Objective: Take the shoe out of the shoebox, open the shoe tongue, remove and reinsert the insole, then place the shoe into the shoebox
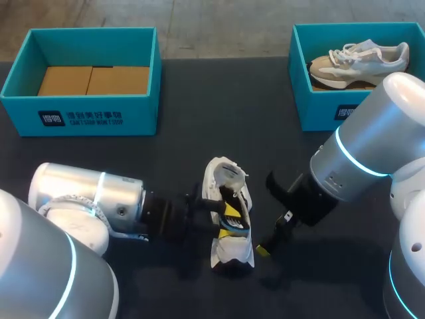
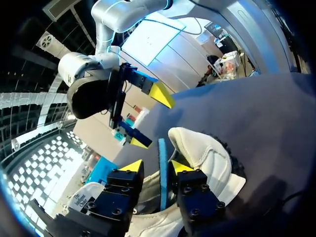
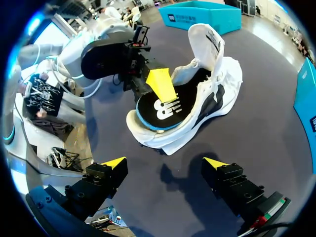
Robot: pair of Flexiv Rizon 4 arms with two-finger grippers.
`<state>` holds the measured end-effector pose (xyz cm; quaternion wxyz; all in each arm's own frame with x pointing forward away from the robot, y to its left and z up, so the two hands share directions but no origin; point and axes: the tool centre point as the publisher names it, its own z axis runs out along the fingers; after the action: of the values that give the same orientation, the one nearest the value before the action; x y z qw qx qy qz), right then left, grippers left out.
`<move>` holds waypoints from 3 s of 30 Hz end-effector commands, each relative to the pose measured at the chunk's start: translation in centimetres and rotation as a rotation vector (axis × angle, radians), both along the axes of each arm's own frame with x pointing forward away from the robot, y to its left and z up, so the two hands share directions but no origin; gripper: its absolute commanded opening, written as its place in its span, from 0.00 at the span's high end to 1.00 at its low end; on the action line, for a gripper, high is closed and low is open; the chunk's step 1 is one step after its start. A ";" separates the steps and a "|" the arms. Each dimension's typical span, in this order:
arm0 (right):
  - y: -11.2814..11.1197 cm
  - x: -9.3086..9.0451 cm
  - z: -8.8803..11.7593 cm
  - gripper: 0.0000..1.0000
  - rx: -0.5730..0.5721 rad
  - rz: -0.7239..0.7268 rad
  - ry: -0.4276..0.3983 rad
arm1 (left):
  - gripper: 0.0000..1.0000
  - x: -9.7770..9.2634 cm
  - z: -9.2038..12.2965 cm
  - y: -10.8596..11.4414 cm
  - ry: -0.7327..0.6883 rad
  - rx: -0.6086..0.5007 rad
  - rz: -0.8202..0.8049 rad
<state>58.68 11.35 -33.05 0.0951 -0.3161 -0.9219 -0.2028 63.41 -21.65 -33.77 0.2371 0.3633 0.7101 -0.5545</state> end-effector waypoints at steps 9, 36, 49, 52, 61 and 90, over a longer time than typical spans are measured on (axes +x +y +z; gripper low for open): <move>0.1 -0.1 -0.1 0.00 -0.001 -0.002 -0.002 | 1.00 0.2 -1.2 0.2 -0.033 0.045 -0.005; 0.1 -0.1 -0.1 0.00 -0.001 -0.002 -0.002 | 0.52 -0.1 1.0 1.8 -0.018 0.059 -0.013; 0.1 -0.1 -0.1 0.00 -0.001 -0.002 -0.002 | 0.56 0.6 2.2 4.3 0.000 0.111 -0.046; 0.1 -0.1 -0.1 0.00 -0.001 -0.002 -0.002 | 0.56 1.0 2.9 4.8 -0.019 0.147 -0.077; 0.1 -0.1 -0.1 0.00 -0.001 -0.002 -0.002 | 0.57 1.2 5.7 5.3 -0.136 0.325 -0.247; -9.8 1.0 4.1 0.00 -0.044 0.069 0.010 | 1.00 0.7 6.3 4.5 -0.341 0.892 -0.521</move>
<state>60.85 4.17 -31.31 0.1048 -0.2842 -0.9373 -0.1723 63.73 -16.12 -27.08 0.0944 0.6582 0.7085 -0.2364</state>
